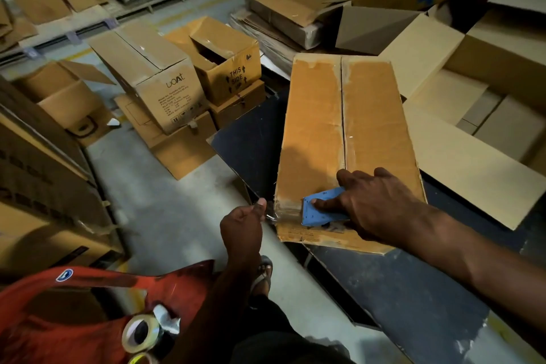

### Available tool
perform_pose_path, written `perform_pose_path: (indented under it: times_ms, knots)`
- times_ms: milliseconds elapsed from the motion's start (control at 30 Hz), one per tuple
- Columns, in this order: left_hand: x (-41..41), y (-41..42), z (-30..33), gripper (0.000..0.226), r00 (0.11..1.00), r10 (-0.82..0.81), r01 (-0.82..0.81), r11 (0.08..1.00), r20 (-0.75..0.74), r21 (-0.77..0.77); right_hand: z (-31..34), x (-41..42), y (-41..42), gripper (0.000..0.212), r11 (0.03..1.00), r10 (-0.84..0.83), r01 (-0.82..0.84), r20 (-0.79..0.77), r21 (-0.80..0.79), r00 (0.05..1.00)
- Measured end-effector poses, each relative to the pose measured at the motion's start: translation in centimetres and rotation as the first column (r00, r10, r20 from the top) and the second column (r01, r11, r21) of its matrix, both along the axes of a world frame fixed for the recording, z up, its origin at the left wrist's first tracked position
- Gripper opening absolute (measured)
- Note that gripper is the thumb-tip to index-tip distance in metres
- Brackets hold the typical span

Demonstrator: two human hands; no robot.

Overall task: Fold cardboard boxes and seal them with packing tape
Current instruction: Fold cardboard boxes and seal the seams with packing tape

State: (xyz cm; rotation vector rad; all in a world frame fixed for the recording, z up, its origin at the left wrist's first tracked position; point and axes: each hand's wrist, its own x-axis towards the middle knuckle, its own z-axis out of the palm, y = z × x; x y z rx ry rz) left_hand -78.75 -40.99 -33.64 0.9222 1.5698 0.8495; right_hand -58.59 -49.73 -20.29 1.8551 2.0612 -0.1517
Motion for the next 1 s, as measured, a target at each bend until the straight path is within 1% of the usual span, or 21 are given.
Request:
perform_pose_path:
  times_ms: [167,233,267,300,367,433,500,533,567,633,667,700,733,767,800,833,867,900,933,967,1000]
  knots:
    - [-0.3,0.3,-0.8,0.030,1.000,-0.022,0.022,0.999,-0.008,-0.029,0.5,-0.8,0.6,0.061,0.998,-0.004,0.006,0.035,-0.058,0.999]
    - [0.0,0.5,-0.9,0.032,0.997,-0.071,0.069,0.992,-0.014,-0.103,0.7,-1.1,1.3,0.062,0.996,0.009,-0.004,0.056,-0.091,0.998]
    - [0.2,0.7,-0.9,0.032,0.994,-0.107,0.106,0.979,0.004,-0.174,0.8,-1.2,1.6,0.063,0.994,0.015,-0.008,0.065,-0.112,0.998]
    - [0.2,1.0,-1.0,0.031,0.989,-0.142,0.150,0.955,0.049,-0.256,1.0,-1.3,1.9,0.064,0.991,0.019,-0.009,0.074,-0.133,0.997]
    - [-0.1,1.8,-0.6,0.027,0.963,-0.194,0.255,0.881,0.187,-0.400,1.2,-1.5,2.1,0.063,0.987,0.021,-0.007,0.086,-0.159,0.996]
    - [-0.6,2.6,-0.3,0.024,0.921,-0.227,0.359,0.808,0.316,-0.468,1.3,-1.6,1.9,0.059,0.987,0.022,-0.008,0.085,-0.160,0.996]
    - [-1.2,3.2,0.0,0.024,0.894,-0.261,0.424,0.760,0.365,-0.493,1.3,-1.8,1.6,0.056,0.988,0.018,-0.005,0.084,-0.153,0.996]
    - [-1.4,3.4,-0.1,0.030,0.888,-0.304,0.449,0.738,0.346,-0.504,1.3,-2.0,1.5,0.057,0.987,0.013,0.001,0.087,-0.158,0.996]
    - [-1.7,3.5,-0.3,0.043,0.881,-0.369,0.472,0.713,0.295,-0.519,1.3,-2.2,1.6,0.058,0.986,0.007,0.009,0.092,-0.168,0.996]
    - [-2.1,3.5,-1.0,0.083,0.850,-0.509,0.490,0.668,0.137,-0.561,1.4,-2.4,1.7,0.062,0.978,-0.006,0.026,0.097,-0.208,0.995]
    - [-2.2,3.4,-1.2,0.095,0.826,-0.560,0.494,0.666,0.063,-0.559,1.6,-2.5,1.8,0.065,0.973,-0.010,0.032,0.095,-0.231,0.995]
    - [-2.1,3.5,-1.3,0.098,0.816,-0.578,0.487,0.709,-0.025,-0.510,1.8,-2.5,2.0,0.067,0.967,-0.014,0.037,0.096,-0.250,0.995]
    - [-2.0,3.6,-1.1,0.095,0.835,-0.532,0.451,0.808,-0.141,-0.378,2.0,-2.5,2.2,0.069,0.964,-0.017,0.041,0.095,-0.263,0.995]
    - [-1.7,3.5,-0.7,0.087,0.859,-0.443,0.418,0.896,-0.256,-0.149,2.2,-2.5,2.3,0.069,0.961,-0.017,0.042,0.092,-0.275,0.996]
    - [-1.4,3.4,-0.2,0.077,0.863,-0.350,0.420,0.898,-0.365,0.132,2.4,-2.5,2.4,0.068,0.958,-0.016,0.041,0.089,-0.285,0.996]
    - [-1.1,3.2,0.2,0.067,0.841,-0.275,0.480,0.776,-0.466,0.409,2.4,-2.5,2.5,0.066,0.956,-0.014,0.039,0.089,-0.292,0.996]
    - [-0.6,2.6,0.8,0.061,0.792,-0.257,0.592,0.546,-0.554,0.593,2.6,-2.5,2.6,0.063,0.954,-0.014,0.041,0.092,-0.297,0.996]
    - [-0.2,2.0,0.8,0.062,0.724,-0.259,0.690,0.278,-0.639,0.668,2.6,-2.5,2.6,0.059,0.952,-0.015,0.044,0.098,-0.302,0.995]
    - [-0.2,1.8,-0.1,0.067,0.640,-0.243,0.756,0.031,-0.729,0.654,2.7,-2.6,2.7,0.056,0.951,-0.019,0.050,0.103,-0.307,0.994]
    - [-0.3,1.8,-1.7,0.074,0.551,-0.191,0.804,-0.140,-0.812,0.578,2.8,-2.7,2.8,0.054,0.949,-0.018,0.051,0.108,-0.312,0.994]
    - [-0.6,2.3,-3.3,0.076,0.475,-0.126,0.839,-0.232,-0.871,0.492,3.0,-2.8,2.8,0.052,0.947,-0.010,0.046,0.114,-0.319,0.993]
